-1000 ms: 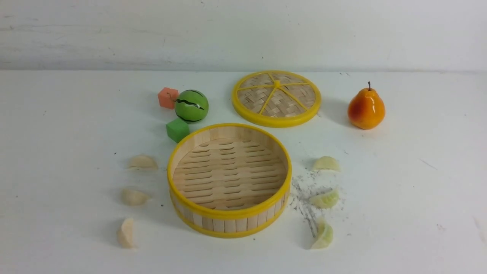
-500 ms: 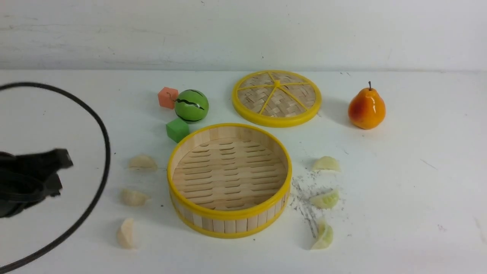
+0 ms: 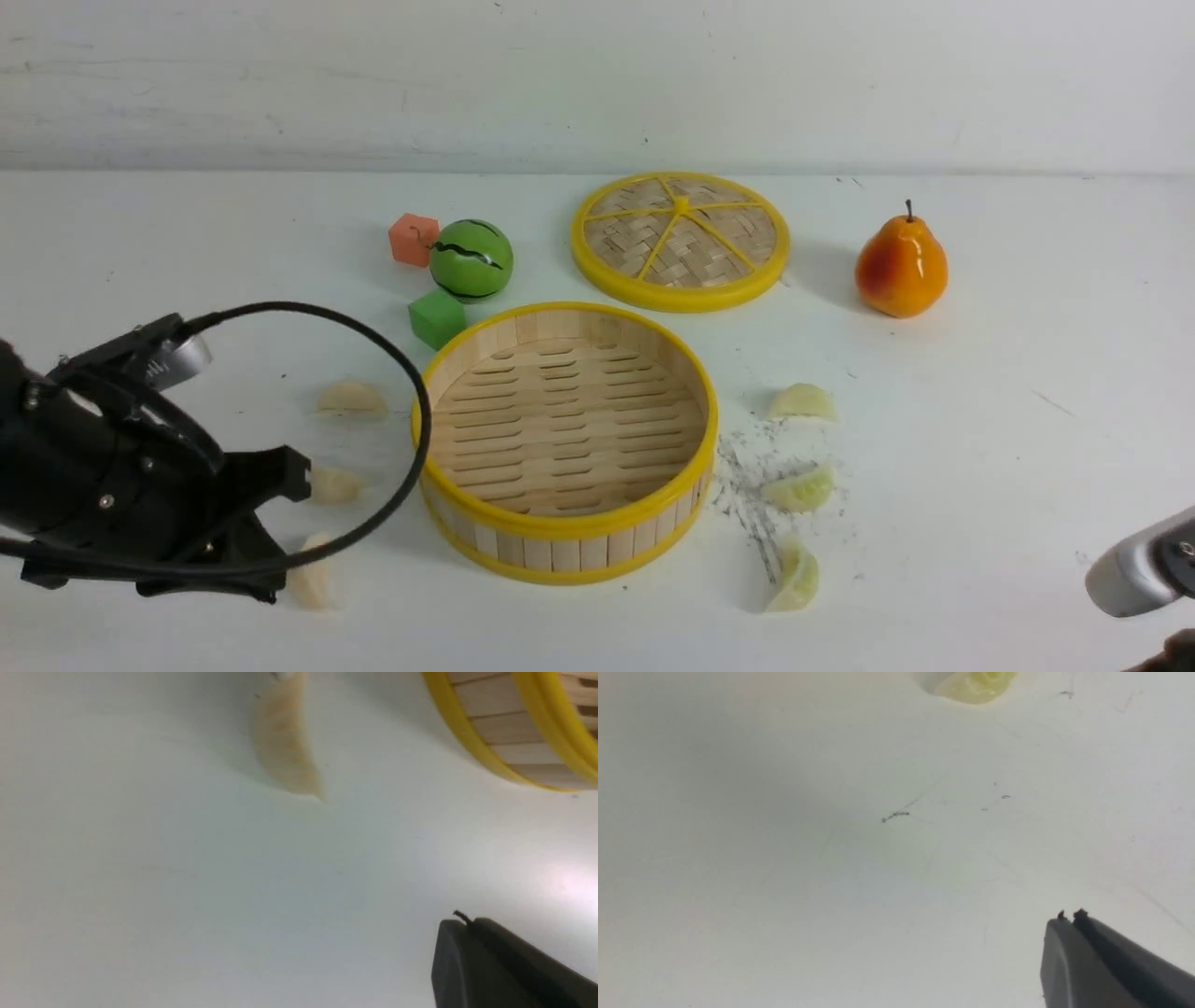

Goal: Put the dumplings into the steamer on the white table.
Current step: 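Reach for and grasp a dumpling on the table with the left gripper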

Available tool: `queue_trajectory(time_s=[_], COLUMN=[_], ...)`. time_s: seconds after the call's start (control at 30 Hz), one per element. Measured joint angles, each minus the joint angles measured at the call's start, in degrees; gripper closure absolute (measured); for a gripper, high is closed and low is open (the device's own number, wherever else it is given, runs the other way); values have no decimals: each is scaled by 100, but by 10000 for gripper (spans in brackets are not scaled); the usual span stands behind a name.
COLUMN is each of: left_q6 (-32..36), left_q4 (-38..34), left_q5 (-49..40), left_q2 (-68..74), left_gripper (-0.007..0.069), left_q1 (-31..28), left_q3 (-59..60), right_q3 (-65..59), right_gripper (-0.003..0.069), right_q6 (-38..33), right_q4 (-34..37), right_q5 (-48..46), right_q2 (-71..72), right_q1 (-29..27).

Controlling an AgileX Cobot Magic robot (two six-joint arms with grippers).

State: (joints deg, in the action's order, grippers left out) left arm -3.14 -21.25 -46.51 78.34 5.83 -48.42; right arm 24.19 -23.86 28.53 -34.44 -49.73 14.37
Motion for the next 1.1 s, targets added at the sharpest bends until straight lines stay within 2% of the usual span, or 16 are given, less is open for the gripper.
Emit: queue_trajectory(time_s=[0.03, 0.2, 0.23, 0.3, 0.37, 0.57, 0.67, 0.8, 0.93, 1.1], left_q6=[-478, -2187, -2678, -3243, -3599, -3838, -3855, -3861, -3856, -3671], left_q4=[580, 2269, 2720, 3175, 3496, 3608, 3613, 3610, 3612, 3491], left_q5=[26, 255, 339, 438, 550, 942, 1029, 1080, 1045, 440], left_q2=[128, 497, 629, 803, 1020, 1674, 1978, 2194, 2239, 2033], left_gripper=[638, 634, 624, 595, 538, 330, 273, 284, 439, 436], left_q1=[273, 1153, 1256, 1306, 1312, 1325, 1324, 1324, 1329, 1329], left_q3=[-131, -468, -521, -555, -556, -561, -571, -583, -653, -847], right_q3=[8, 19, 19, 19, 19, 19, 19, 25, 27, 27], right_gripper=[661, 660, 660, 660, 660, 660, 660, 660, 660, 660], right_q6=[-14, -53, -52, -52, -52, -52, -52, -52, -52, -52], right_q4=[31, 73, 85, 84, 84, 79, 79, 84, 84, 89], right_q5=[16, 73, 73, 39, -76, -161, -96, -61, -57, -57], right_q2=[-38, -58, -58, -58, -58, -58, -58, -58, -58, -58], right_q1=[0, 0, 0, 0, 0, 0, 0, 0, 0, 0])
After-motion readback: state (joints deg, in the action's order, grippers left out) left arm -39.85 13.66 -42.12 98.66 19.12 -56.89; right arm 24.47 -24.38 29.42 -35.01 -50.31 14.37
